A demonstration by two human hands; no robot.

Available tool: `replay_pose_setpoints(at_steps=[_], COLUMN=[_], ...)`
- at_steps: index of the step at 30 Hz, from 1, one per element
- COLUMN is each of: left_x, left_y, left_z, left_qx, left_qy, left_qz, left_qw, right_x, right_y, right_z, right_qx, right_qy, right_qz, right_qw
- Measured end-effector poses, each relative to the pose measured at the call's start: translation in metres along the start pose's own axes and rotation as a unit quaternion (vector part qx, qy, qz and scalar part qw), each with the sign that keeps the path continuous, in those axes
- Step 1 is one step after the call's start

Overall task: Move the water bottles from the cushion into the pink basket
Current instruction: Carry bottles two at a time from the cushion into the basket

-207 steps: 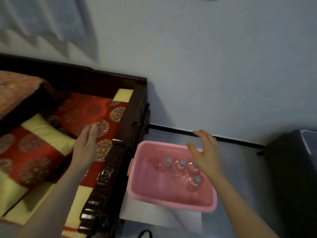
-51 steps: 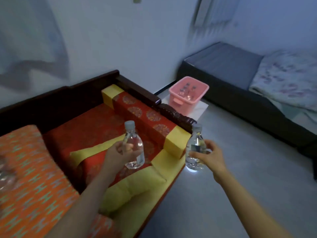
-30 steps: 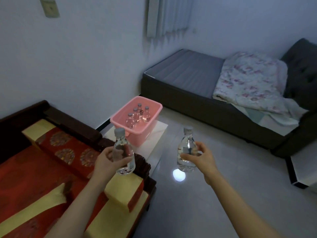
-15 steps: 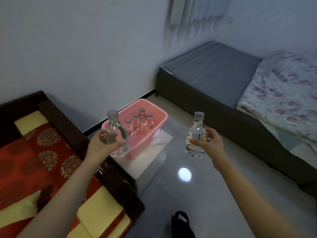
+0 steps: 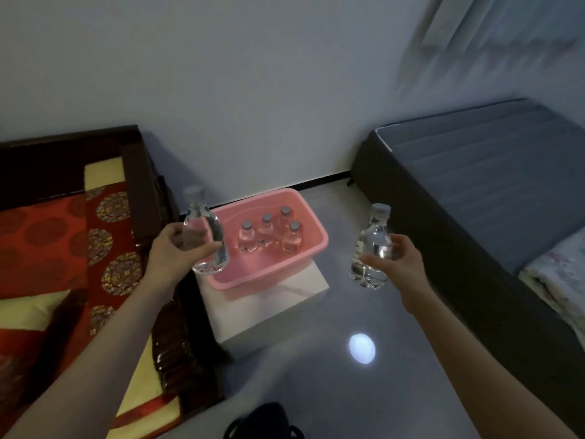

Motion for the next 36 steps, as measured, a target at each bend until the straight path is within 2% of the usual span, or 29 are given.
replay_pose_setpoints(at_steps=[6, 10, 14, 21, 29, 33, 36], left_x=[0.019, 0.041, 0.085, 0.129, 0.159, 0.172, 0.179], left_y=[0.004, 0.008, 0.021, 0.060, 0.105, 0.129, 0.158], left_z=[-0.012, -0.021, -0.040, -0.076, -0.094, -0.106, -0.111], left_qx=[0.008, 0.021, 0.012, 0.000, 0.078, 0.092, 0.098], left_qy=[-0.054, -0.064, -0.064, -0.054, -0.099, -0.135, -0.159], left_qz=[0.005, 0.004, 0.025, 0.059, 0.093, 0.106, 0.133], left_qw=[0.999, 0.998, 0.998, 0.997, 0.988, 0.981, 0.973], right_x=[0.063, 0.096, 0.138, 0.180, 0.191, 0.197, 0.201], right_y=[-0.006, -0.001, -0.007, -0.027, -0.071, -0.100, -0.125], right_z=[-0.032, -0.063, -0.106, -0.190, -0.250, -0.277, -0.292], right_qx=[-0.005, -0.025, -0.025, -0.055, -0.156, -0.247, -0.262], right_qy=[0.046, 0.079, 0.097, 0.181, 0.244, 0.268, 0.275], right_qz=[0.008, 0.052, 0.035, 0.029, -0.010, 0.014, 0.023], right_qw=[0.999, 0.995, 0.994, 0.981, 0.957, 0.931, 0.925])
Point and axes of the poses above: each hand's wrist, its own x-axis towards the middle knuckle, its own z-axis out of the back of the hand, y = z × x, the point moved 5 cm from there along x, towards the middle knuckle, and after that the axes turned 5 degrees about z, right-handed, at the moved point
